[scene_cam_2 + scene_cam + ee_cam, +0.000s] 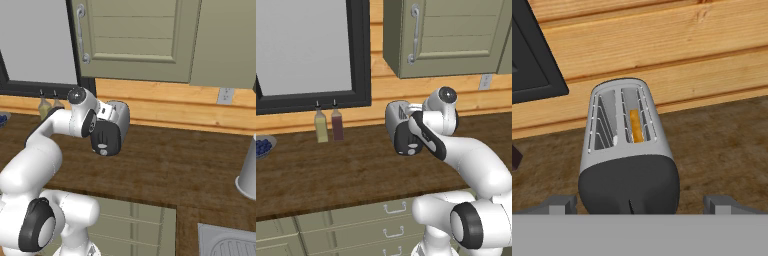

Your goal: Start the toaster. Once the lever pops up, take the bread to the plate on the dining counter.

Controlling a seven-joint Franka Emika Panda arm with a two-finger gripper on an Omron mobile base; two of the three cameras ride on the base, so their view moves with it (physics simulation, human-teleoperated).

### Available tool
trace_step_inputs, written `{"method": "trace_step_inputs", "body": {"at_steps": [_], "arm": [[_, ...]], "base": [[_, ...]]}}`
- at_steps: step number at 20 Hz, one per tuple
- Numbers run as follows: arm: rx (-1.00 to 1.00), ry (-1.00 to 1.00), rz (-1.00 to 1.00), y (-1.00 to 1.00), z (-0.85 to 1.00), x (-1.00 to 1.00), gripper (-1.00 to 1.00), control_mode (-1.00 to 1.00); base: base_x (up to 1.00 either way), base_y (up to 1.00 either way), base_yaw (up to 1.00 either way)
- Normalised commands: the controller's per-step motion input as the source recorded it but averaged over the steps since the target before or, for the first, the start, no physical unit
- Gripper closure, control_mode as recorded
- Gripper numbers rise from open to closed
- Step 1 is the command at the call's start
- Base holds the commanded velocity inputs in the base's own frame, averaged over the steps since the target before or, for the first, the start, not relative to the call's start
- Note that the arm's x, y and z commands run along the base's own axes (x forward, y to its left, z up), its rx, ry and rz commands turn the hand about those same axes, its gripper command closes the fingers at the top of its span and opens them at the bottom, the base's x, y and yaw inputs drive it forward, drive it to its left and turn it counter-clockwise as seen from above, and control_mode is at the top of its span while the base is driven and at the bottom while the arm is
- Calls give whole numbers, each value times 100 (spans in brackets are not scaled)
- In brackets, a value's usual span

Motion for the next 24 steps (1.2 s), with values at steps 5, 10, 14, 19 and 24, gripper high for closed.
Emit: {"method": "trace_step_inputs", "body": {"at_steps": [5,10,14,19,24], "arm": [[0,0,0,0,0,0,-100,-100],[0,0,0,0,0,0,-100,-100],[0,0,0,0,0,0,-100,-100],[0,0,0,0,0,0,-100,-100],[0,0,0,0,0,0,-100,-100]], "base": [[0,0,0],[0,0,0],[0,0,0],[0,0,0],[0,0,0]]}}
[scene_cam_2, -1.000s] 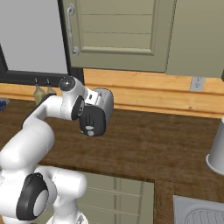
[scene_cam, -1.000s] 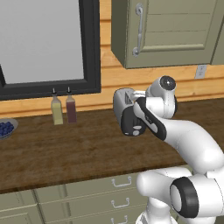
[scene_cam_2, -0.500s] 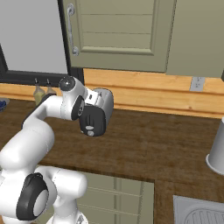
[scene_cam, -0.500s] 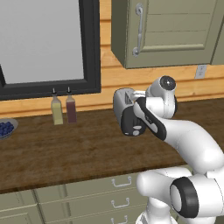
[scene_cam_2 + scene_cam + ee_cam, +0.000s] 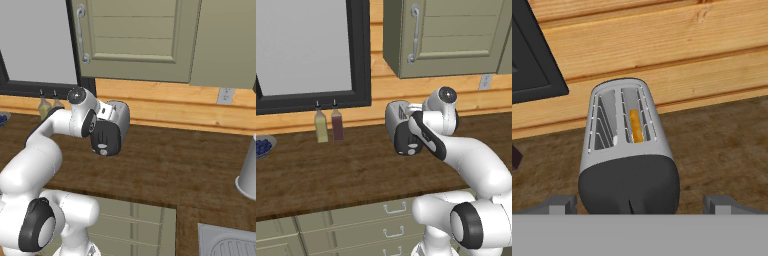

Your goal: Start the toaster. Once the lever pops up, take the bread to the plate on the dining counter.

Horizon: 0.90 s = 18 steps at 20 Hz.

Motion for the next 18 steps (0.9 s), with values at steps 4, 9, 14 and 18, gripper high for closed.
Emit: {"method": "trace_step_inputs", "body": {"at_steps": [4,9,14,18], "arm": [[0,0,0,0,0,0,-100,-100],[0,0,0,0,0,0,-100,-100],[0,0,0,0,0,0,-100,-100],[0,0,0,0,0,0,-100,-100]], "base": [[0,0,0],[0,0,0],[0,0,0],[0,0,0]]}}
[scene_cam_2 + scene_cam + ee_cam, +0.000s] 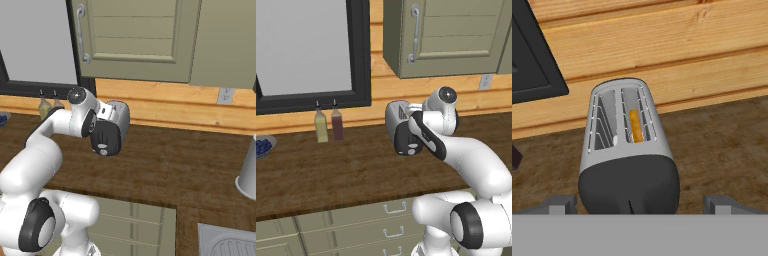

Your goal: Start the toaster. Once the lever pops up, take the bread to the plate on the dining counter.

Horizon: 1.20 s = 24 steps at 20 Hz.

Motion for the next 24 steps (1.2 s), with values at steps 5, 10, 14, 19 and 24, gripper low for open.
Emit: {"method": "trace_step_inputs", "body": {"at_steps": [5,10,14,19,24], "arm": [[0,0,0,0,0,0,-100,-100],[0,0,0,0,0,0,-100,-100],[0,0,0,0,0,0,-100,-100],[0,0,0,0,0,0,-100,-100],[0,0,0,0,0,0,-100,-100]], "base": [[0,0,0],[0,0,0],[0,0,0],[0,0,0],[0,0,0]]}}
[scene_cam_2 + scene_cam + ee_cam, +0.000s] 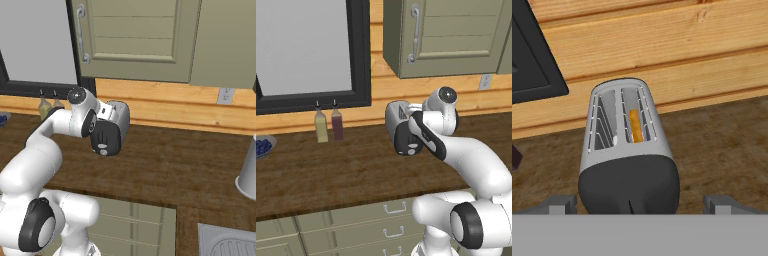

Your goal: Start the toaster. Once the lever pops up, take the bread to the plate on the dining counter.

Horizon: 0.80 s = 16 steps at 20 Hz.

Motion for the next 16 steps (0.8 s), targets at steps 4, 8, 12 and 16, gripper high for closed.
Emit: {"method": "trace_step_inputs", "body": {"at_steps": [4,8,12,16], "arm": [[0,0,0,0,0,0,-100,-100],[0,0,0,0,0,0,-100,-100],[0,0,0,0,0,0,-100,-100],[0,0,0,0,0,0,-100,-100]], "base": [[0,0,0],[0,0,0],[0,0,0],[0,0,0]]}}
